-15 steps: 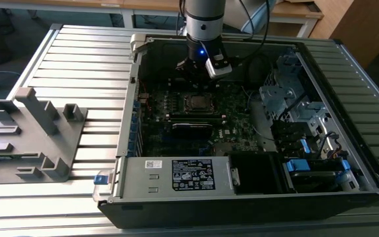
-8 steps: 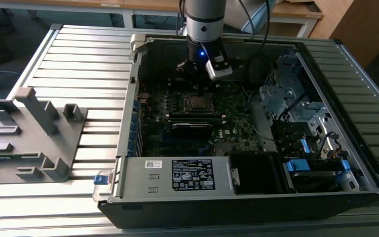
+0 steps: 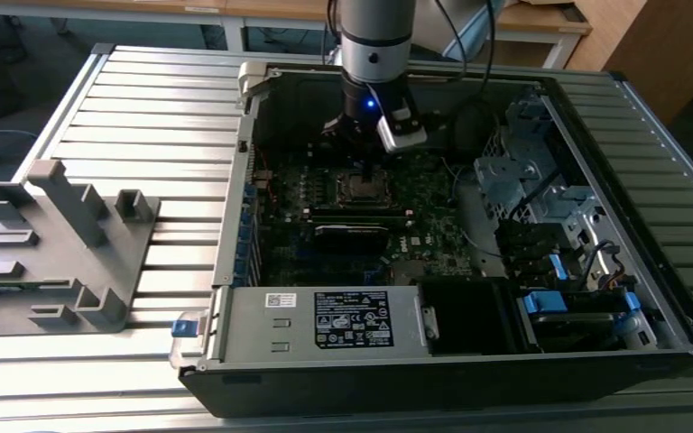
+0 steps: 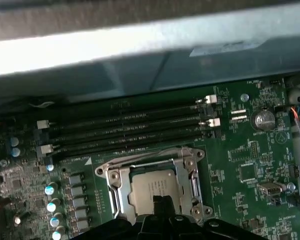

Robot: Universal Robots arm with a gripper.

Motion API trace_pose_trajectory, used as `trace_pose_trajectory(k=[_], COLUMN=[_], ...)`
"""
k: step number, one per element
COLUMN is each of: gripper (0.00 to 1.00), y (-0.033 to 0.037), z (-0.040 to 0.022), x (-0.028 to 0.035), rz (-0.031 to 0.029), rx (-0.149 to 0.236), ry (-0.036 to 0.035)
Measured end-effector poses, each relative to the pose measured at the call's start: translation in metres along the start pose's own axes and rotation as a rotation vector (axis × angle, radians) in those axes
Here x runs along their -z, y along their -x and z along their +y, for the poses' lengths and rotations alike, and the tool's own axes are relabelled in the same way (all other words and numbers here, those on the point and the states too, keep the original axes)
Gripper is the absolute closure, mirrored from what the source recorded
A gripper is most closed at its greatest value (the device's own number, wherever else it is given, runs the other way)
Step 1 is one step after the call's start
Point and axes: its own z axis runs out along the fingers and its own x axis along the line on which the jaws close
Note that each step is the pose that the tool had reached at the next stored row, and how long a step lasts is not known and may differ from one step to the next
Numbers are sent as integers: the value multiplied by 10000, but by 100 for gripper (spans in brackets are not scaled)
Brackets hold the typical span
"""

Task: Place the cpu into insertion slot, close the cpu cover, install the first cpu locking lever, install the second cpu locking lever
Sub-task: 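Install the first cpu locking lever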

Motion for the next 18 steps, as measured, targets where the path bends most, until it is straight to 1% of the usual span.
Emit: trace_pose_trajectory(k=[4,5,6,13,18], gripper=[89,89,89,89,89], y=[6,7,8,-2,2], z=[-37,-44,-49,-63,-100], x=[-2,-2,-2,-3,-10], rz=[38,46,50,51,50], rx=[-20,-23,-25,-24,-25], ry=[298,349,371,372,372])
